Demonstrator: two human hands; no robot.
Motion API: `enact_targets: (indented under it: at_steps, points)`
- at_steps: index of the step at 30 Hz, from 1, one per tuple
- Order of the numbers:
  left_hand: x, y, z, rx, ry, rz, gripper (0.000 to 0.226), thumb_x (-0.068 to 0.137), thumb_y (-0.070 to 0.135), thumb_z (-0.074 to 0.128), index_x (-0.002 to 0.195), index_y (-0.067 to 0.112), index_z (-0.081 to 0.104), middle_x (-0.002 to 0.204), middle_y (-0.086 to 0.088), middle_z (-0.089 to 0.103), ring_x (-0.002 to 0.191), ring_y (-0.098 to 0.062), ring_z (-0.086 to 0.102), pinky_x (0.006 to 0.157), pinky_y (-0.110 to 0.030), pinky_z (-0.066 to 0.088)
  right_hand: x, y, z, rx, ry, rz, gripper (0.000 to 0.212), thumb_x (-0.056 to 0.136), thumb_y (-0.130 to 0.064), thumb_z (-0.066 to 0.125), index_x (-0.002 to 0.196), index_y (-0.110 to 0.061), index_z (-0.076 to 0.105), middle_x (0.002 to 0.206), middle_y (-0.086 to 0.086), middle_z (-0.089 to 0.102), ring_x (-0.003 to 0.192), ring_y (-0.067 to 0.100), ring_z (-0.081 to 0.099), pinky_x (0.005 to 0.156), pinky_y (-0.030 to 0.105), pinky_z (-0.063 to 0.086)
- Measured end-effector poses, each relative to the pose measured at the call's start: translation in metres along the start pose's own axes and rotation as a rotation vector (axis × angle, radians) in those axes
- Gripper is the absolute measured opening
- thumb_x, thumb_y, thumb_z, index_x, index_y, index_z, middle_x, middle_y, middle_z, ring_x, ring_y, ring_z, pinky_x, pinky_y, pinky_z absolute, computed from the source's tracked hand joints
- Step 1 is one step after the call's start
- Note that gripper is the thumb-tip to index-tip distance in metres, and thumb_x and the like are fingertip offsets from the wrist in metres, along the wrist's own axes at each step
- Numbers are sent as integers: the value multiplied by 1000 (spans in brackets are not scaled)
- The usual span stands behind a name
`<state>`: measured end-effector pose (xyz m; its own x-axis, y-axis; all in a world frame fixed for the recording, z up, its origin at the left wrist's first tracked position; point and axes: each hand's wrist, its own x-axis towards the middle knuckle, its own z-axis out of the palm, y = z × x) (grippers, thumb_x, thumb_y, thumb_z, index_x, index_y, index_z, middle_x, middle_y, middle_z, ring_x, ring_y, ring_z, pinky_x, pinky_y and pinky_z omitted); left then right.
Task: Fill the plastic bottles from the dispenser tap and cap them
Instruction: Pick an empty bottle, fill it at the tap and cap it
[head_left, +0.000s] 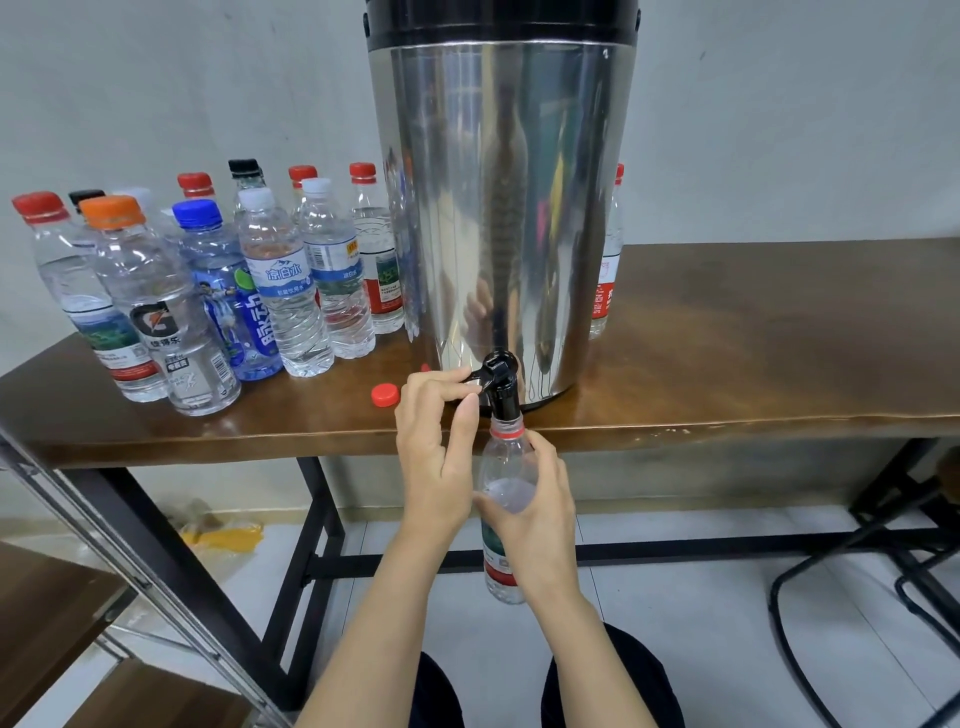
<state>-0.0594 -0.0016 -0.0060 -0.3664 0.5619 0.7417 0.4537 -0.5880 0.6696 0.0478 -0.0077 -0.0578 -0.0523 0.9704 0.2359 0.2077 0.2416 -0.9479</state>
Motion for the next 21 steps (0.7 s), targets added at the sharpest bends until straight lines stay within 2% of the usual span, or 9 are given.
enact_targets:
  at_steps: [3, 5, 9, 13, 18, 21]
  points:
    - [2, -1, -2, -45, -18, -36, 15, 98, 24, 49, 93, 19, 62, 113, 10, 62, 111, -7, 55, 99, -23, 36, 0, 3, 1, -5, 6, 0, 78, 76, -20, 84, 137, -43, 41, 134, -20, 45, 123, -6, 40, 102, 25, 38]
    - [3, -1, -3, -89, -33, -74, 14, 98, 23, 49, 95, 23, 62, 115, 10, 63, 113, -5, 54, 99, -18, 35, 1, 5, 2, -13, 11, 1, 78, 75, -22, 84, 135, -46, 40, 133, -21, 45, 124, -4, 41, 102, 27, 38]
    - [4, -1, -6, -123, -50, -107, 12, 97, 25, 51, 96, 29, 62, 116, 15, 63, 116, -4, 53, 101, -22, 39, 2, 5, 2, -15, 12, 5, 79, 74, -23, 84, 133, -49, 40, 134, -21, 46, 125, -1, 42, 101, 25, 38]
    - [4, -1, -8, -117, -65, -124, 12, 97, 28, 52, 98, 33, 62, 118, 18, 63, 121, -12, 53, 101, -38, 44, 3, 6, 0, -15, 5, -4, 78, 75, -21, 84, 131, -51, 40, 133, -24, 45, 124, -9, 41, 98, 18, 35]
    - [3, 2, -7, -154, -50, -137, 14, 97, 28, 52, 97, 37, 63, 119, 18, 62, 122, -19, 56, 104, -36, 43, 4, 6, -3, -19, -3, -7, 78, 75, -19, 83, 127, -55, 38, 130, -27, 44, 120, -17, 38, 92, 10, 33]
    - [2, 3, -6, -160, -41, -143, 12, 97, 27, 52, 98, 33, 62, 119, 17, 62, 121, -19, 56, 104, -39, 44, 4, 6, -3, -26, -5, -4, 79, 74, -18, 84, 125, -56, 37, 129, -27, 44, 119, -18, 37, 89, 8, 33]
